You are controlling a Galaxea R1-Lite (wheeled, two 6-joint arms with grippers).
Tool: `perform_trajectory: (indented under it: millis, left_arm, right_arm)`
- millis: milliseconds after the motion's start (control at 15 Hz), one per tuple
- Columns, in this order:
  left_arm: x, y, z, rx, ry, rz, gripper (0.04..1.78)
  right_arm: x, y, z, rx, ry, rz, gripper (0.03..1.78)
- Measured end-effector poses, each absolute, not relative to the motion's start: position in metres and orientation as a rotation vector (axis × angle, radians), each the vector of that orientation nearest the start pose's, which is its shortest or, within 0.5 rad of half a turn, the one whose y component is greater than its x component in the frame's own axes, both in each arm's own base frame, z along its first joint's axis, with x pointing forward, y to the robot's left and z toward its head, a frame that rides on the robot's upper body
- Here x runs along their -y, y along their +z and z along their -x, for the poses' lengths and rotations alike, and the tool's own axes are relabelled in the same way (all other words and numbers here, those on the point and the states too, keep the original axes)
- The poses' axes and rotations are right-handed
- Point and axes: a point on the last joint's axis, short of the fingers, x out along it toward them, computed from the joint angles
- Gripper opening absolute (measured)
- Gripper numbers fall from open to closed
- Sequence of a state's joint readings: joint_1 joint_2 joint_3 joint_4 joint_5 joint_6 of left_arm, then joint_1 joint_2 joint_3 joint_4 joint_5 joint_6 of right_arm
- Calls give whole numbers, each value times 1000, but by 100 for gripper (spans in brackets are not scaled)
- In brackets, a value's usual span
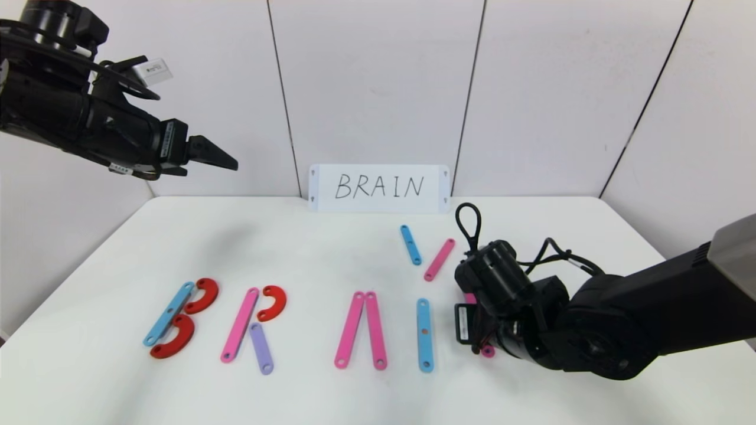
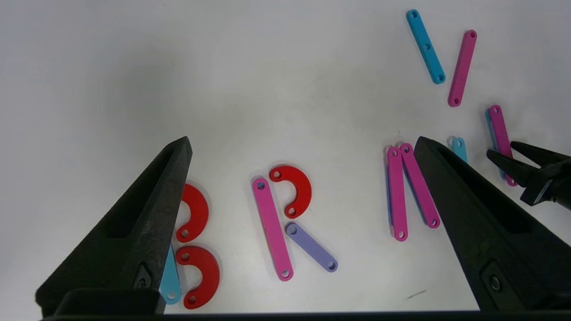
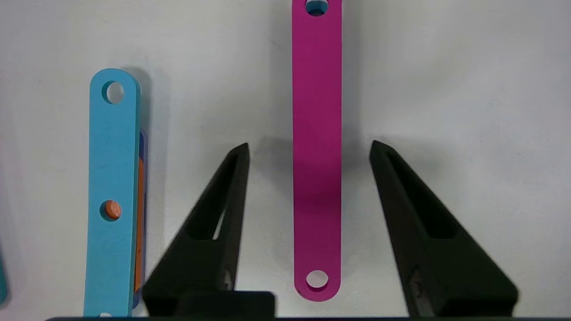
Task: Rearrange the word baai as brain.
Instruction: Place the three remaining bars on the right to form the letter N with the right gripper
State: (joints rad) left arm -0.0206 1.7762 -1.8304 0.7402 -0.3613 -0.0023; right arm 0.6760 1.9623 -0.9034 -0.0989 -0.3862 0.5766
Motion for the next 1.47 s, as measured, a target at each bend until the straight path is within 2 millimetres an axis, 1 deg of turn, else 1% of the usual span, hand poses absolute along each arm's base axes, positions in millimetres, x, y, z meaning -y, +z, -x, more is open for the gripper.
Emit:
perform_trajectory:
  millis: [133,200,333,400,533,667,1000,1267,1400,1467]
  left_arm:
    - [15,314,-310,-681,-367,119,174]
    - [15,315,-309,-680,-367,119,174]
    - [15,315,-309,-680,-368,119,174]
    - [15,315,-309,-680,-368,119,174]
    - [15,315,-309,-679,-368,119,174]
    - [15,315,-309,-680,-368,119,174]
    - [15,315,-309,-678,-368,118,174]
    - [15,315,-309,-677,-369,118,174]
    - [15,315,-310,-678,-368,118,174]
    - [15,315,-310,-678,-369,118,174]
  right_arm:
    - [-196,80,-258,-861,19,-54,136]
    - [-195,81,-259,-857,18,-56,148]
    - [-195,84,-260,-845,16,-61,166]
    - [-195,86,-261,-837,16,-64,171]
    - [-196,96,-266,-811,32,-80,174]
    - [-196,109,-277,-772,59,-65,174]
    - [-200,146,-316,-666,206,-16,174]
    - [-208,153,-353,-609,271,-2,174]
    - [-213,150,-373,-586,275,3,174]
    - [-215,145,-383,-585,276,6,174]
